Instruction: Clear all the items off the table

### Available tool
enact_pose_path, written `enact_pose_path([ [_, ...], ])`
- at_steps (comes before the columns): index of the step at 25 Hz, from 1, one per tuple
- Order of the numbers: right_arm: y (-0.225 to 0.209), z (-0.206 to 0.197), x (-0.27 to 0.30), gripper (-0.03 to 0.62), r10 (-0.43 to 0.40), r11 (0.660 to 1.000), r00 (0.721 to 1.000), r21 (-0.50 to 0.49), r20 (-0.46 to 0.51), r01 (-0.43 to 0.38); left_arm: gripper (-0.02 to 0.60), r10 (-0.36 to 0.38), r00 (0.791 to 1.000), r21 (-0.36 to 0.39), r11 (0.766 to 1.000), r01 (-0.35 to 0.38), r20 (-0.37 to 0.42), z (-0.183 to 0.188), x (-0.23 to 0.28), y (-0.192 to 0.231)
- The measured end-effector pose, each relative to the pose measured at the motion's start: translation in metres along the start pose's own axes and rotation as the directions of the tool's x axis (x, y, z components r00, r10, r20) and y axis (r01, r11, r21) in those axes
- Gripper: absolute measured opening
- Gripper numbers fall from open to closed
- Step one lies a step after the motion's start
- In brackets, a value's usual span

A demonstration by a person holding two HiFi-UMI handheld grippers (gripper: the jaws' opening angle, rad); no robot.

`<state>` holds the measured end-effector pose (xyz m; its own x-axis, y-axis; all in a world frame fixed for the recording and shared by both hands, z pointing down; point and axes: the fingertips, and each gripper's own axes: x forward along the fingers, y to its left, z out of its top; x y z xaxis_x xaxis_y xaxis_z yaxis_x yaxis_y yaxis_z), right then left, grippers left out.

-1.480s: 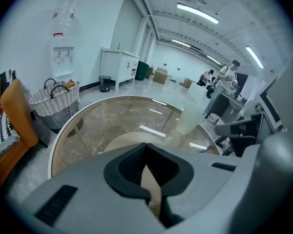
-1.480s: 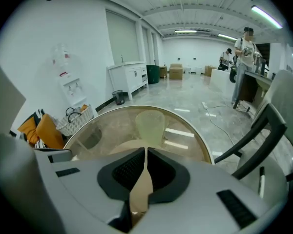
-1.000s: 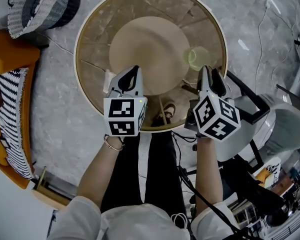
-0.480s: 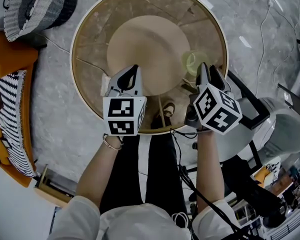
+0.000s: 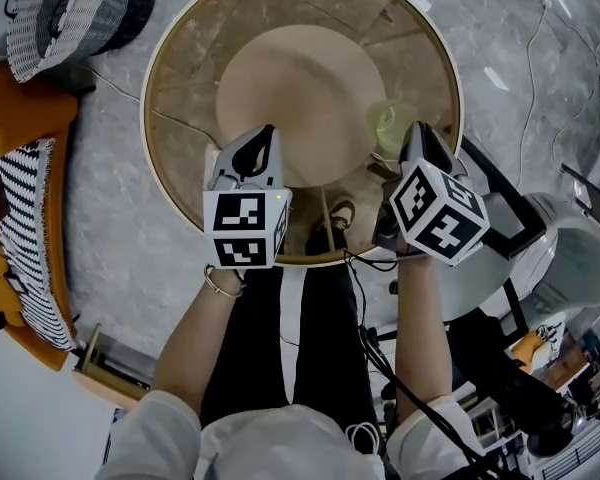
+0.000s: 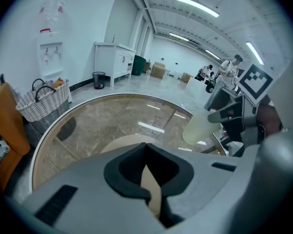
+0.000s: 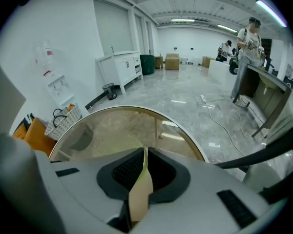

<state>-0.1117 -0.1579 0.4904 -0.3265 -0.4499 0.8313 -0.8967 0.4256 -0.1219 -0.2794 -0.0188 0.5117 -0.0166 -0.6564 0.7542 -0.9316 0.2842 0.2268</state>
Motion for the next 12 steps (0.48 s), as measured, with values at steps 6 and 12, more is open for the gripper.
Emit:
enact_pose_path([
  [6,-0.003,-0.006,-0.009,0.046,0.004,1.0,1.0,0.029,0.008,-0.004,0.008,-0.012,1.0,0.003,1.0,0.012,-0.002,-0.003,-0.002,-0.007],
  [12,-0.022,-0.02,-0.028,0.046,-0.019,0.998,1.0,0.065,0.016,0.017,0.008,-0.048,0.999,0.043,0.998,0.048,-0.008,-0.008,-0.003,-0.031],
])
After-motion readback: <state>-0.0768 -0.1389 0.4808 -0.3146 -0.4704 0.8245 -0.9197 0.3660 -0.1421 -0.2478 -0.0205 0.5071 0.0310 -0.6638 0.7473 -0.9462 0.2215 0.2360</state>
